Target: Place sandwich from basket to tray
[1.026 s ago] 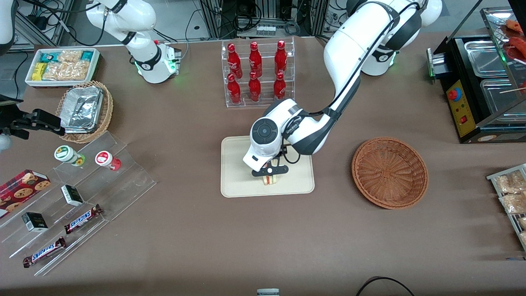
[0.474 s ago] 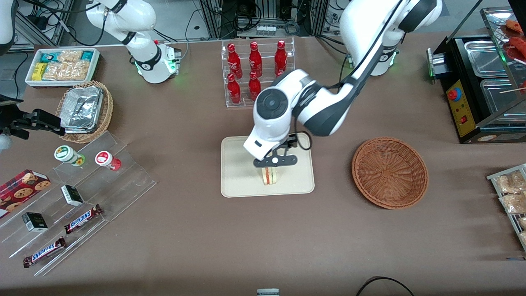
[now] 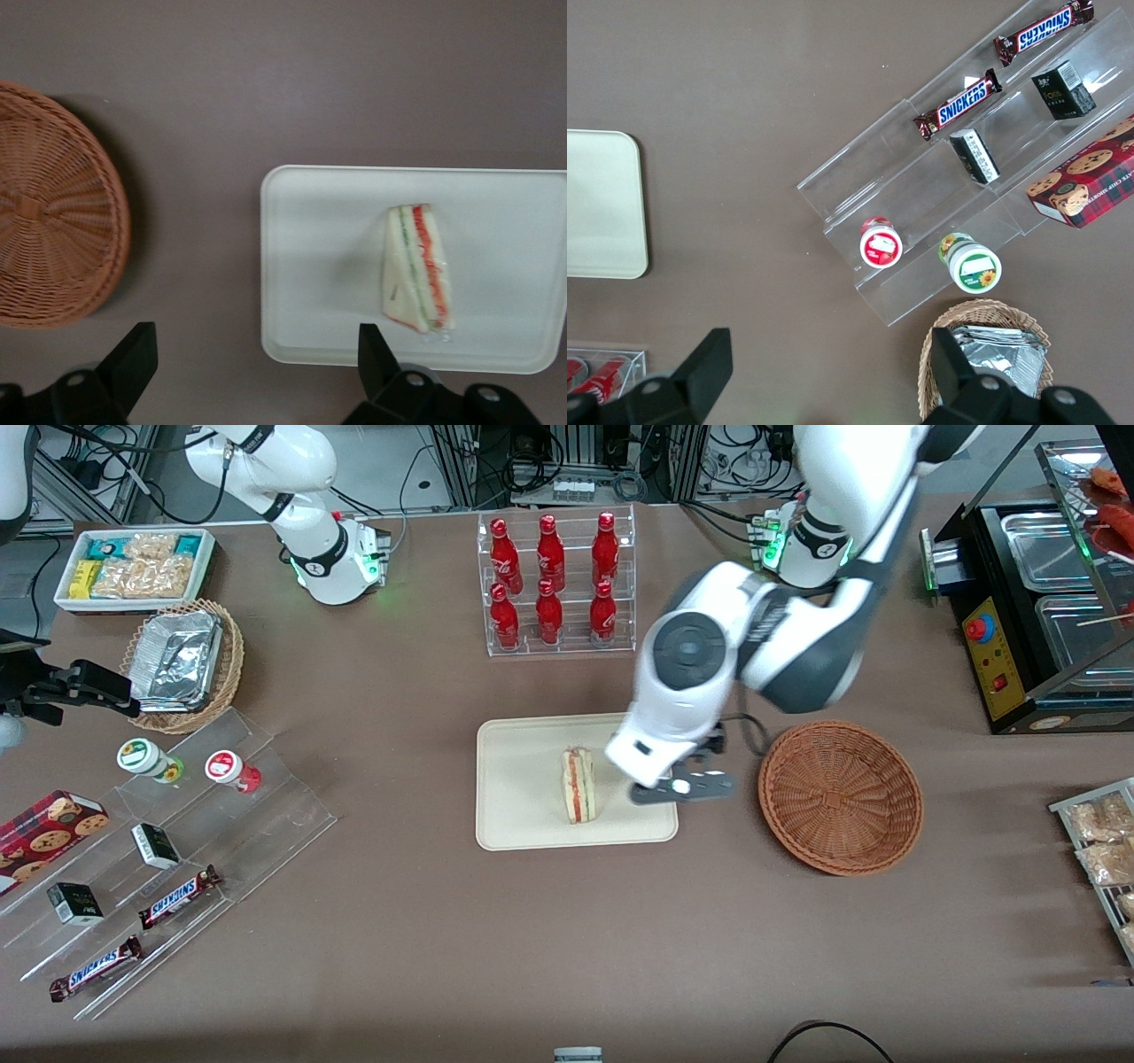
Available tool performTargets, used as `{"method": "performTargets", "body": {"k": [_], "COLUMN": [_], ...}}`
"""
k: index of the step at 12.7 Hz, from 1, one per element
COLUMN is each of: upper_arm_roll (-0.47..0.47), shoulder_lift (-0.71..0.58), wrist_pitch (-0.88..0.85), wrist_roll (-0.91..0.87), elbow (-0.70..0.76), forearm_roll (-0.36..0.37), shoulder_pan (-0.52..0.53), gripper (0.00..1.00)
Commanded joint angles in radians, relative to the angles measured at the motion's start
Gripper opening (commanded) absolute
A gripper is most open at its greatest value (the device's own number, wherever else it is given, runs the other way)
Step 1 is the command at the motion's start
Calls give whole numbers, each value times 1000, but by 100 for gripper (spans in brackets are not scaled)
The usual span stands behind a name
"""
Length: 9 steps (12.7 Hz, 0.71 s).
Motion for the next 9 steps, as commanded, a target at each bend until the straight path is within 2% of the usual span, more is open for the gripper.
{"method": "performTargets", "body": {"k": [1,6,9], "upper_arm_roll": [-7,-7,1], "shoulder_lift": [-116,-286,-396], "wrist_pitch": [8,6,40], "wrist_roll": [82,332,365], "elbow": [-143,-303,-442], "forearm_roll": [-2,-12,-13], "shoulder_pan": [61,202,228], "gripper": [100,100,100]}}
